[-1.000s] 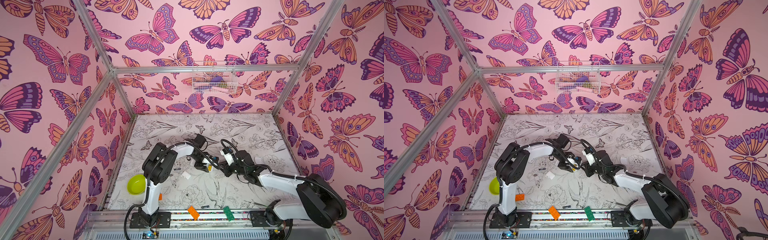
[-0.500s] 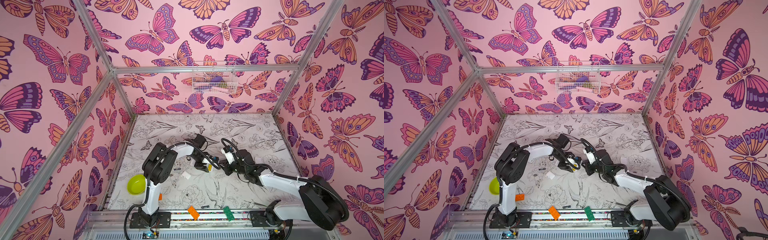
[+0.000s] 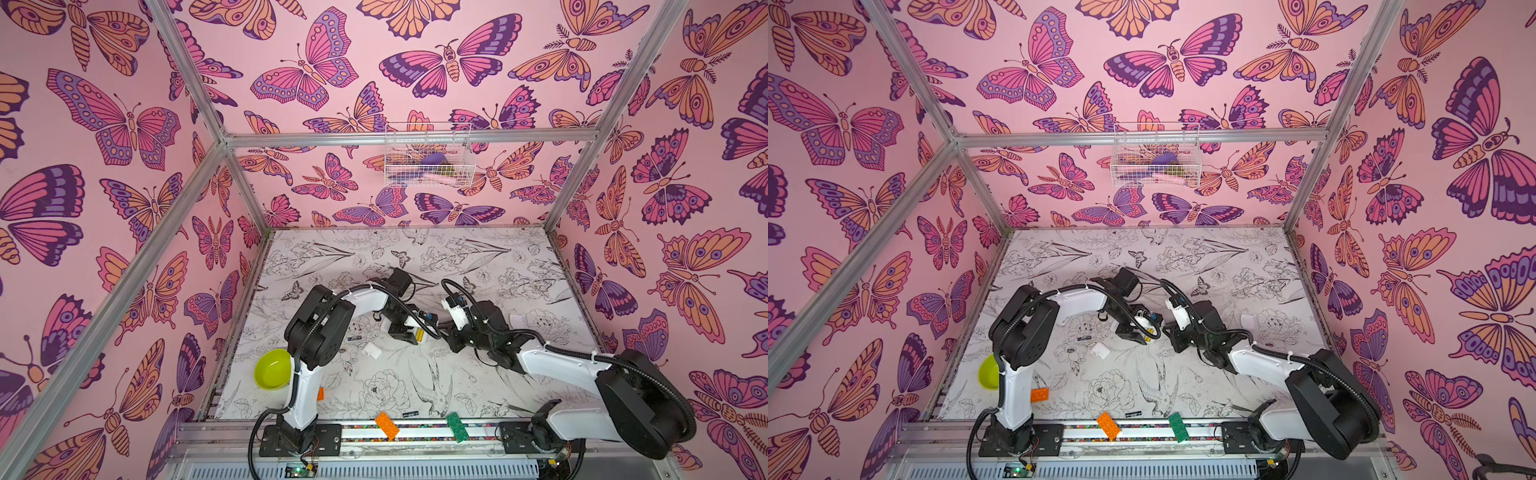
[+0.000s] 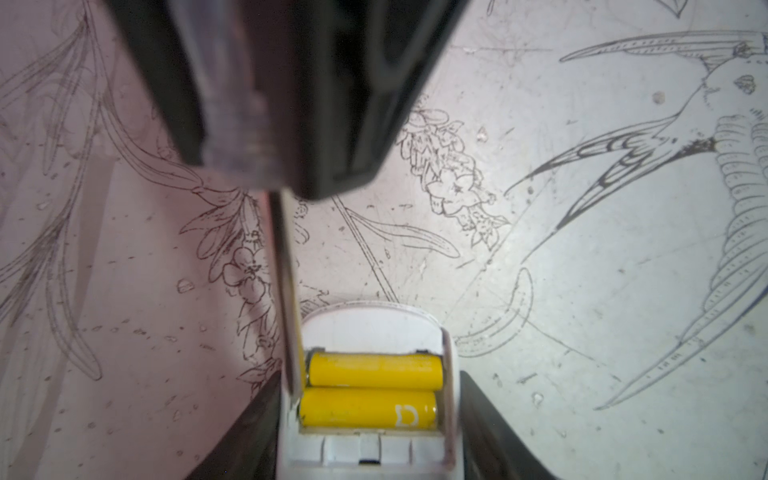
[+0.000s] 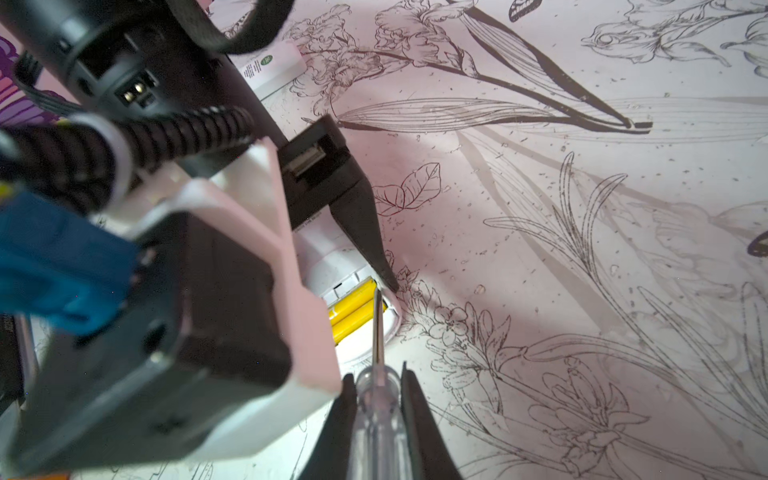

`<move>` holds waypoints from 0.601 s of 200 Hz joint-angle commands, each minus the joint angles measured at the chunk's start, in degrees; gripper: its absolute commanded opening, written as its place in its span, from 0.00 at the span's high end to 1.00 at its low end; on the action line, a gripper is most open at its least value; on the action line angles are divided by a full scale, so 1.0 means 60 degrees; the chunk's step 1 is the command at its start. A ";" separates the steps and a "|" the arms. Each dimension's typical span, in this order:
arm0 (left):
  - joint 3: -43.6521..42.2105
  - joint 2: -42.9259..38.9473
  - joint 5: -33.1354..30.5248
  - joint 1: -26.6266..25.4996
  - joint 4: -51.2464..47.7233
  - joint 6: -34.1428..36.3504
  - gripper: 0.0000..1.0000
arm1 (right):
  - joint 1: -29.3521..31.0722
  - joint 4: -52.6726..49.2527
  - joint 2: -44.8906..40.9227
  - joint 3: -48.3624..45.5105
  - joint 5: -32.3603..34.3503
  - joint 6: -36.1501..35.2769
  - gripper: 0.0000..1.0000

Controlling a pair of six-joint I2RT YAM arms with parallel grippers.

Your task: Unload the batteries from the remote control

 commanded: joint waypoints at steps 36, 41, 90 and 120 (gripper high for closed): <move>-0.0382 0.0321 -0.0507 -0.0055 -0.0259 0.0183 0.64 | 0.0142 0.0510 0.0244 -0.0112 0.0303 -0.0129 1.00; -0.0370 0.0311 -0.0496 -0.0051 -0.0254 0.0161 0.64 | 0.0179 0.0521 0.0283 -0.0087 0.0322 -0.0130 1.00; -0.0421 0.0263 -0.0478 -0.0046 -0.0267 0.0146 0.65 | 0.0472 0.0912 0.0449 -0.0189 0.1092 -0.0060 1.00; -0.0469 0.0271 -0.0516 -0.0046 -0.0256 0.0175 0.65 | 0.0695 0.1776 0.0539 -0.0598 0.1389 0.0181 1.00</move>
